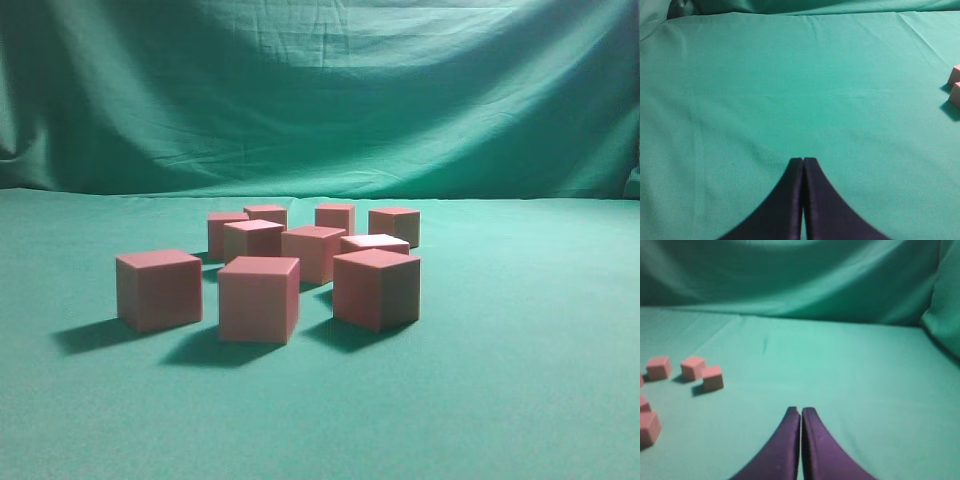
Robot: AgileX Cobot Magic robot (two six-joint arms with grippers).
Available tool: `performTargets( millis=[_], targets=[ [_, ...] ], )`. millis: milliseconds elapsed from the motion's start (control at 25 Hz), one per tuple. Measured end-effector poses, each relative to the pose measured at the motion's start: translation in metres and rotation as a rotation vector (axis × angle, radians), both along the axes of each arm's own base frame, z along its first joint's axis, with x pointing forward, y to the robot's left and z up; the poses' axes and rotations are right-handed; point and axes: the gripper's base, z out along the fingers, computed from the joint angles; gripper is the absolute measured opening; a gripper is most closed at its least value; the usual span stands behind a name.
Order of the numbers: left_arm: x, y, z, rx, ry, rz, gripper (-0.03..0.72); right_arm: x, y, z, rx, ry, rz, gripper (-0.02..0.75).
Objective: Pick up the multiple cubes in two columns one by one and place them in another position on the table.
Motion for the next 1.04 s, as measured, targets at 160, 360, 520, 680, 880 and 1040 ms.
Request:
performTargets(
  millis=[160, 360, 520, 680, 880, 1040],
  targets=[
    [0.000, 0.000, 0.000, 0.000, 0.000, 0.000, 0.000, -0.002, 0.002, -0.010, 0.030, 0.118, 0.019, 0.000],
    [0.000, 0.000, 0.000, 0.000, 0.000, 0.000, 0.000, -0.004, 0.002, -0.015, 0.024, 0.178, 0.014, 0.000],
    [0.000, 0.000, 0.000, 0.000, 0.000, 0.000, 0.000, -0.004, 0.001, -0.016, 0.036, 0.186, 0.003, 0.000],
    [0.000, 0.000, 0.000, 0.000, 0.000, 0.000, 0.000, -0.004, 0.001, -0.016, 0.038, 0.189, 0.002, 0.000],
    [0.000, 0.000, 0.000, 0.000, 0.000, 0.000, 0.000, -0.004, 0.001, -0.016, 0.038, 0.190, 0.002, 0.000],
    [0.000, 0.000, 0.000, 0.000, 0.000, 0.000, 0.000, -0.004, 0.001, -0.016, 0.042, 0.191, 0.001, 0.000]
  ],
)
